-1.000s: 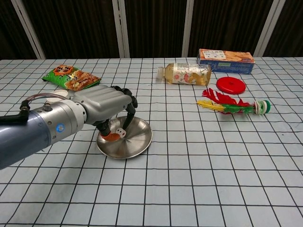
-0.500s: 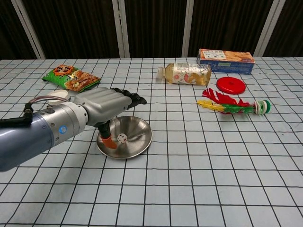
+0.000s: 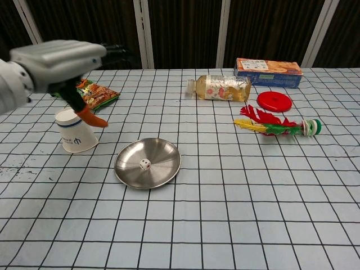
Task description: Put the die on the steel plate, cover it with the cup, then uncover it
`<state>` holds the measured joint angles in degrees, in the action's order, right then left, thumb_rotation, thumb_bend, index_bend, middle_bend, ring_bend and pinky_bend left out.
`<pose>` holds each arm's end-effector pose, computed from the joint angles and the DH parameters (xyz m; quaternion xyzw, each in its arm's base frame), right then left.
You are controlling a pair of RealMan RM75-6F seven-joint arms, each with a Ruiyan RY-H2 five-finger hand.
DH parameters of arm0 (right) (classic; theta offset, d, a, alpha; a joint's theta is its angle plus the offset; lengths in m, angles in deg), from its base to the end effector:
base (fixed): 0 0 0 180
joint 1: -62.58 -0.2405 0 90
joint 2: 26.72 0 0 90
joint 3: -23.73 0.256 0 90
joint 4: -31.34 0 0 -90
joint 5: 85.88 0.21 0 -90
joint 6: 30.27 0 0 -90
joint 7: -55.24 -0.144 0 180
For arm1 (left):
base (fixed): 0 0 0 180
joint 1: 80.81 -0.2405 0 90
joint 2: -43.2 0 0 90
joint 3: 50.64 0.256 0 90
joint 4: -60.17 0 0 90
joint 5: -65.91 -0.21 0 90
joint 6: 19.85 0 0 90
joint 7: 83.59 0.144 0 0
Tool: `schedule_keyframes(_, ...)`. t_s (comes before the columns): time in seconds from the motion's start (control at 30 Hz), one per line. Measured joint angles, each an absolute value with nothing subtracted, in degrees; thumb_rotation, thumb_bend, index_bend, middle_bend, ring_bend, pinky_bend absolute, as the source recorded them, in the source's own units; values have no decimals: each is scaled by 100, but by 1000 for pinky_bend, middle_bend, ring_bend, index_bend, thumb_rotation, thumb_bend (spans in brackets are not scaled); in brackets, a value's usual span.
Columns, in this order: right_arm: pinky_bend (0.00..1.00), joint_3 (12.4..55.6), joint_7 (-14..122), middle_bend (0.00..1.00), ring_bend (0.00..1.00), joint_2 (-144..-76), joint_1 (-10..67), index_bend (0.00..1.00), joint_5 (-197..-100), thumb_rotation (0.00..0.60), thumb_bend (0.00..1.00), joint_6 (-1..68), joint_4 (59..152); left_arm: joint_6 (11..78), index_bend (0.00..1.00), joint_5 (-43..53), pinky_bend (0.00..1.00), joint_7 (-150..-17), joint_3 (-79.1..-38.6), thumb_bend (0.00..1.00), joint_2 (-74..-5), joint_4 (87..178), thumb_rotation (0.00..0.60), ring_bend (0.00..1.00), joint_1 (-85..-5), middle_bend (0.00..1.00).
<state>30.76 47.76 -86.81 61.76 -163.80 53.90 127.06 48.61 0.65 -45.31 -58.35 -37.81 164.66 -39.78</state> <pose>-0.3295 -0.1715 0.1919 0.4986 -0.4506 0.4032 0.6211 -0.1088 0.3023 0.0320 -0.7549 -0.2712 -0.3870 0.4548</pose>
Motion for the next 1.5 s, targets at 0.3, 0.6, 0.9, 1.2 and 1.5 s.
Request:
schedule_keyframes(0.3,52,3020,4955,128,142,-8687,6144,207,-16457,600,96,5331,12812,5162,133,460,145,-4551,-5515,33,-2313,17052,600,5,-4649,5)
schedule_keyframes(0.6,45,3032,5040,133,142,-8707,6082,207,-16322,600,96,5190,12802,4684,145,923,142,-4734,-5579,163,-2646,16422,600,47,-4502,46)
schedule_keyframes(0.9,44,3042,5062,133,142,-8738,6065,207,-16293,600,96,5170,12752,4433,156,1463,136,-4647,-5929,168,-3399,15742,600,54,-4116,79)
schedule_keyframes(1.2,44,3030,5027,133,142,-8724,6090,207,-16274,600,96,5180,12726,4460,242,1708,136,-4287,-6005,255,-3792,15524,600,55,-3892,183)
schedule_keyframes(1.5,37,3006,4996,133,142,-8723,6105,207,-16290,600,97,5175,12678,4494,286,1910,131,-4134,-5977,301,-3949,15305,600,78,-3828,251)
